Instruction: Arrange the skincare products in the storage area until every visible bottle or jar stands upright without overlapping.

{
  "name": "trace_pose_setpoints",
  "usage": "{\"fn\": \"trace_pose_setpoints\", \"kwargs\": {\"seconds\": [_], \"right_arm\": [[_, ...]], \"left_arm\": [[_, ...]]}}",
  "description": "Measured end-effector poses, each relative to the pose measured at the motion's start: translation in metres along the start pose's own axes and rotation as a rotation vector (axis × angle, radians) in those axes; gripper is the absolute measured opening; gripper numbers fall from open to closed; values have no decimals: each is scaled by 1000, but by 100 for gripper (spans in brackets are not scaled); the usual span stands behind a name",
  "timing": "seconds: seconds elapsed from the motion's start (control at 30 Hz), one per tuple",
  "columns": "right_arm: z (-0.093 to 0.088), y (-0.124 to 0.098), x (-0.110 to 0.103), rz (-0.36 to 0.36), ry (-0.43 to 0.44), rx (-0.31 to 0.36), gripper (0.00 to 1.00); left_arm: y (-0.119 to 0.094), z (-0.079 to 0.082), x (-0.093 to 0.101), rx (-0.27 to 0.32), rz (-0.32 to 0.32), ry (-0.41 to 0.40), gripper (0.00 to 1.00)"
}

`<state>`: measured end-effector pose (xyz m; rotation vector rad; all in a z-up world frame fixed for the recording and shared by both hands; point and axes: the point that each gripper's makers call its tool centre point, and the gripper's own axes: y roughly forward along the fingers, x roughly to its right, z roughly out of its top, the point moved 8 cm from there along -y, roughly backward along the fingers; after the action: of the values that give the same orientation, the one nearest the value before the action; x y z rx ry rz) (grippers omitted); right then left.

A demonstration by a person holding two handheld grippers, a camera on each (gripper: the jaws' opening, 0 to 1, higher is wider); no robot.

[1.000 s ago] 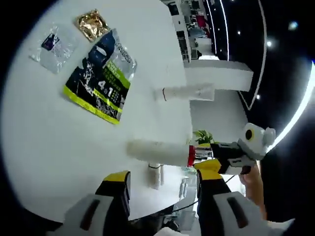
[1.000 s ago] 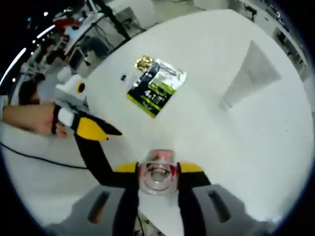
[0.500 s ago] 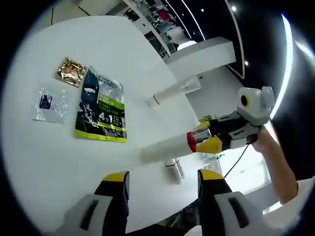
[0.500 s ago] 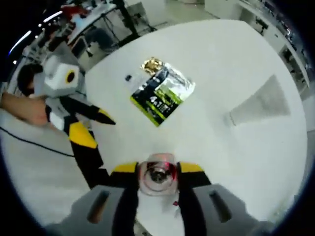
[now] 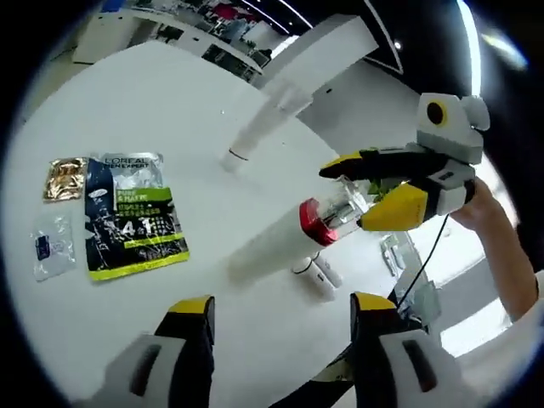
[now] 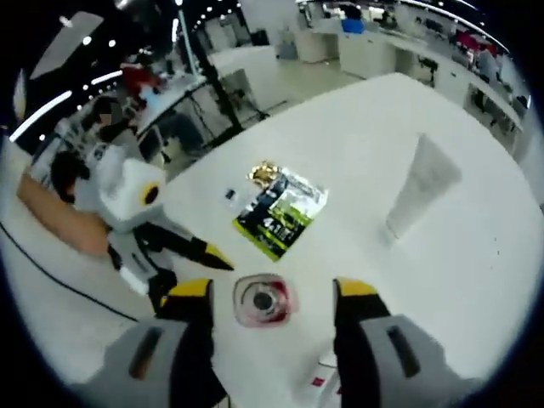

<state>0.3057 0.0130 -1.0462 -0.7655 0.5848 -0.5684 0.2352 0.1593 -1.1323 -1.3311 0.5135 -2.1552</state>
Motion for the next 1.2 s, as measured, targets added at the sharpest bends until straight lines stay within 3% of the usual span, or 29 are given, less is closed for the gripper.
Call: {"fn": "trace_pose_setpoints", "kwargs": {"seconds": [0.07, 0.17, 0.33, 0.5, 0.77, 0.9, 1.03, 1.2], "right_arm": [[-9, -9, 1, 17, 14, 58, 58], [-32, -20, 3, 17, 43, 89, 59], [-86, -20, 5, -13, 74, 78, 59], [-114, -15, -1, -13, 135, 108, 57], [-118, 2, -13, -16, 144, 147, 56], [-113, 6, -12, -25, 96, 149, 55], [-114, 8, -10, -19, 85, 141, 54], [-115, 8, -12, -29, 77, 154, 53]], "left_arm": [[7, 0, 2, -9, 28, 74, 67], [14, 2, 0, -26, 78, 161, 66], [22, 12, 4, 16, 155, 275, 64], [33, 23, 11, 17, 170, 390, 57], [53, 37, 21, -9, 175, 508, 52], [55, 40, 20, -16, 176, 501, 47], [55, 42, 17, -42, 183, 557, 38], [55, 40, 17, -58, 175, 533, 39]]}}
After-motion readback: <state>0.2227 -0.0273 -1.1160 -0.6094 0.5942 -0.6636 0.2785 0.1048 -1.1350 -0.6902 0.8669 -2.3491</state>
